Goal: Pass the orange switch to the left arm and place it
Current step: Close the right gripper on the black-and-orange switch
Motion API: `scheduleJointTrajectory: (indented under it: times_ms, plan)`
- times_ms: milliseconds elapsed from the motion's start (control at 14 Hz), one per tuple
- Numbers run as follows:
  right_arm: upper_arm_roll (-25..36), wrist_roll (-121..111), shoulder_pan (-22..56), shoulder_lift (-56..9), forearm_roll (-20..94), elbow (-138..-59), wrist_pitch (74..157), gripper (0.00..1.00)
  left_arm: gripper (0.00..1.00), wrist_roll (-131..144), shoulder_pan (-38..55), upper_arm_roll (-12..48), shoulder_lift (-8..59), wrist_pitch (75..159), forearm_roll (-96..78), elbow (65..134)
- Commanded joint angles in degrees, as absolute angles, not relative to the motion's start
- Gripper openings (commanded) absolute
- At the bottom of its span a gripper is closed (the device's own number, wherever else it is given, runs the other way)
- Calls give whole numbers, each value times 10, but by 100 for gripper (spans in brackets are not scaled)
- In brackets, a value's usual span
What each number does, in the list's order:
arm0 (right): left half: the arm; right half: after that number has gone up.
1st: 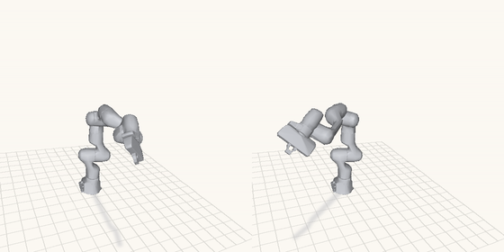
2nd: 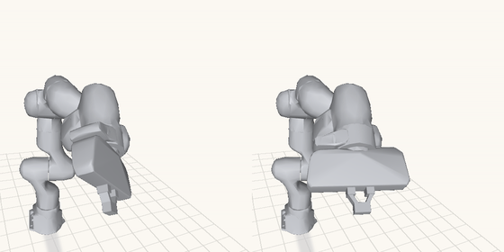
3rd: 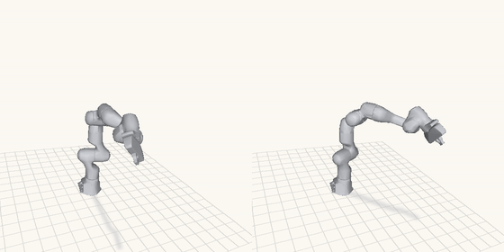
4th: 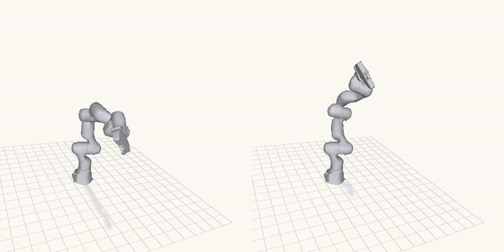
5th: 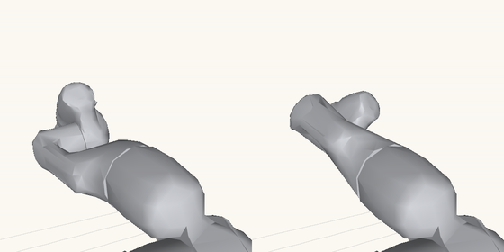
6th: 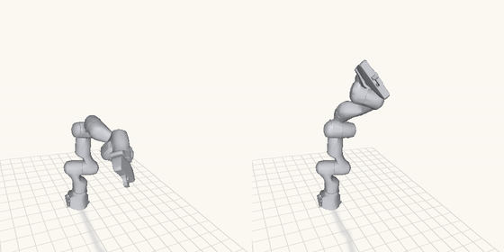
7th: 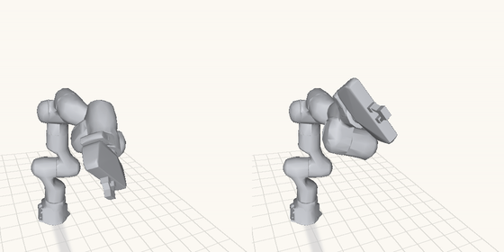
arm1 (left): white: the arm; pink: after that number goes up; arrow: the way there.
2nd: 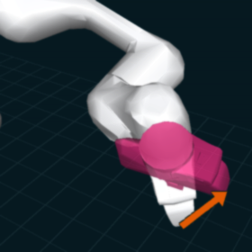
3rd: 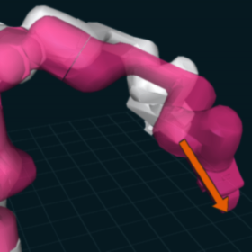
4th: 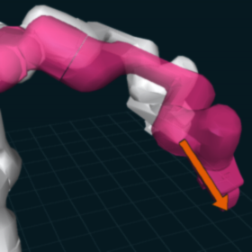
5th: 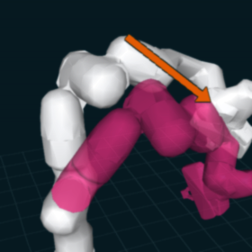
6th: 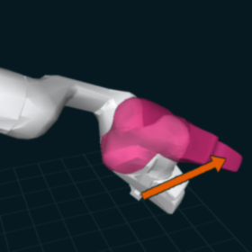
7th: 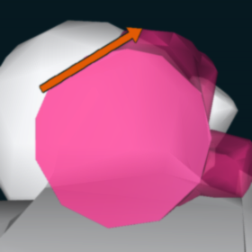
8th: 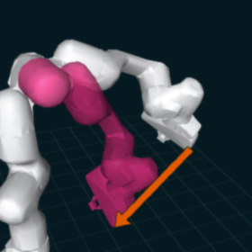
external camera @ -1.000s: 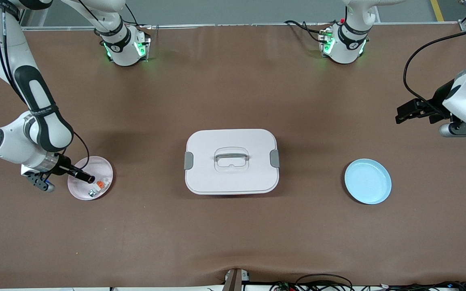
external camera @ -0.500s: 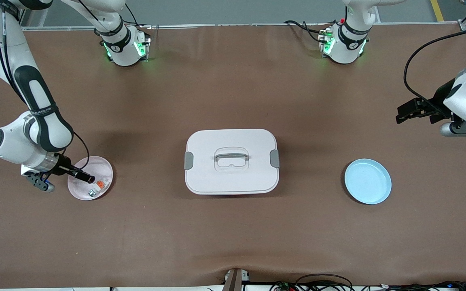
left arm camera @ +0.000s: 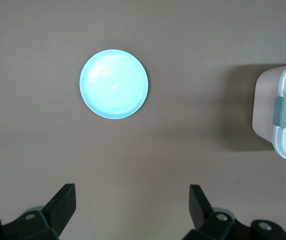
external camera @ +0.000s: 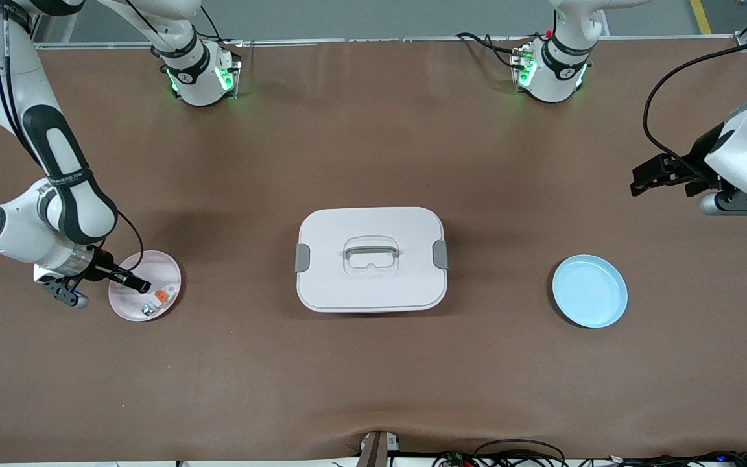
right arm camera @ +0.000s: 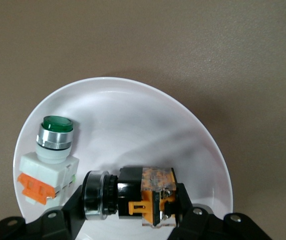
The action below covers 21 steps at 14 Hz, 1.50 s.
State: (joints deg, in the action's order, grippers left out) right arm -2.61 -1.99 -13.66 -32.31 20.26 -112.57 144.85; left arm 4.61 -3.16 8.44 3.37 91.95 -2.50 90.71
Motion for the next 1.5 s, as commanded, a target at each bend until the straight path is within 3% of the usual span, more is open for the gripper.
scheduleJointTrajectory:
  times_ms: [0,786,1429]
  plan:
    - [-26,-36,-137,-333,215,-1113,1442,0,100,47,-33,88,34,924,-34,902]
    - [-26,-106,-138,-316,215,-1089,1342,0,100,44,-35,88,42,937,-31,904]
    - [-30,-45,-125,-248,250,-1028,1163,0,100,41,-33,88,42,937,-30,903]
